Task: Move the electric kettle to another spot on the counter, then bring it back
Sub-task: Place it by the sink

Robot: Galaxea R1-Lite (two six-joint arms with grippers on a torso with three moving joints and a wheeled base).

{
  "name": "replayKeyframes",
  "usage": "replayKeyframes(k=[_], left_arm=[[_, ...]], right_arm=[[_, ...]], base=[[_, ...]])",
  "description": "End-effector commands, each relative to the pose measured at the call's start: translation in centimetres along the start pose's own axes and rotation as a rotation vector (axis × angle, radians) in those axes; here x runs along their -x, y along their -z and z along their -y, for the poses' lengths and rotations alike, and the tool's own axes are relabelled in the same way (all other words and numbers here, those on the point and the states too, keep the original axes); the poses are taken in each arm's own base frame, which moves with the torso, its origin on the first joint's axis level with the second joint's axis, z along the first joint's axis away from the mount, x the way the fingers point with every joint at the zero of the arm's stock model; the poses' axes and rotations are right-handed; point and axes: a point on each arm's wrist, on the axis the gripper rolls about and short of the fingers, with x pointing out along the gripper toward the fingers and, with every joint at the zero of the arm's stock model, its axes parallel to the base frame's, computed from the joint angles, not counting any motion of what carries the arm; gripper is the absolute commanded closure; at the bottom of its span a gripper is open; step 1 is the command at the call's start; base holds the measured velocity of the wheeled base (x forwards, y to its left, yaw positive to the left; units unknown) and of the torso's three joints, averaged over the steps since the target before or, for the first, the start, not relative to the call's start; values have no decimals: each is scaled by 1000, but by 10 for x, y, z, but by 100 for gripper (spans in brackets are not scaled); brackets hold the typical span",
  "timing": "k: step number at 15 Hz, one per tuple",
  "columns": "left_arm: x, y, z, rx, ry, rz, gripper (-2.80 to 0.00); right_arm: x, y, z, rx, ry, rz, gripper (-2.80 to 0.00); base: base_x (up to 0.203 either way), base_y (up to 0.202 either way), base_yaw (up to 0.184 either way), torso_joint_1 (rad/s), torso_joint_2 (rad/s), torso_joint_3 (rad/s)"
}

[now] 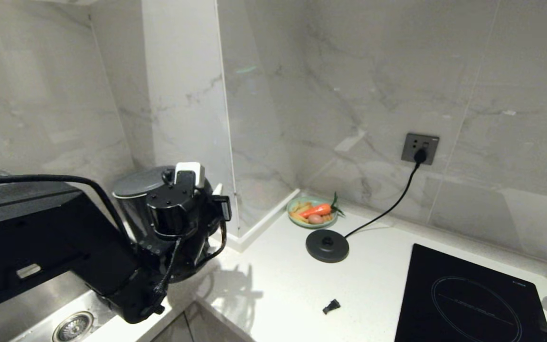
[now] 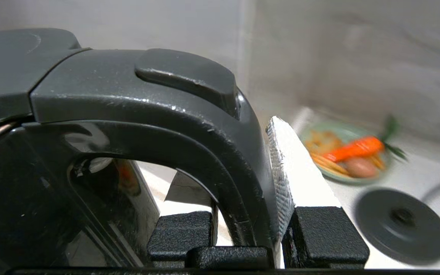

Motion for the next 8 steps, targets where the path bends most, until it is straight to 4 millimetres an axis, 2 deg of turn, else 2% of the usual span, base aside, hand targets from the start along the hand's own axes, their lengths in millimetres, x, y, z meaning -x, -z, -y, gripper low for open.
replayKeyframes(k=[1, 3, 8], left_arm=[[-24, 23, 0, -8, 42, -19, 0], [-41, 24, -7, 0, 57, 4, 0], [-75, 58, -23, -43, 75, -21, 0]], right_arm=[[0, 0, 0, 1, 0, 0, 0], [0, 0, 0, 1, 0, 0, 0], [0, 0, 0, 1, 0, 0, 0]], base=[[0, 0, 0, 0, 0, 0], [0, 0, 0, 0, 0, 0], [0, 0, 0, 0, 0, 0]])
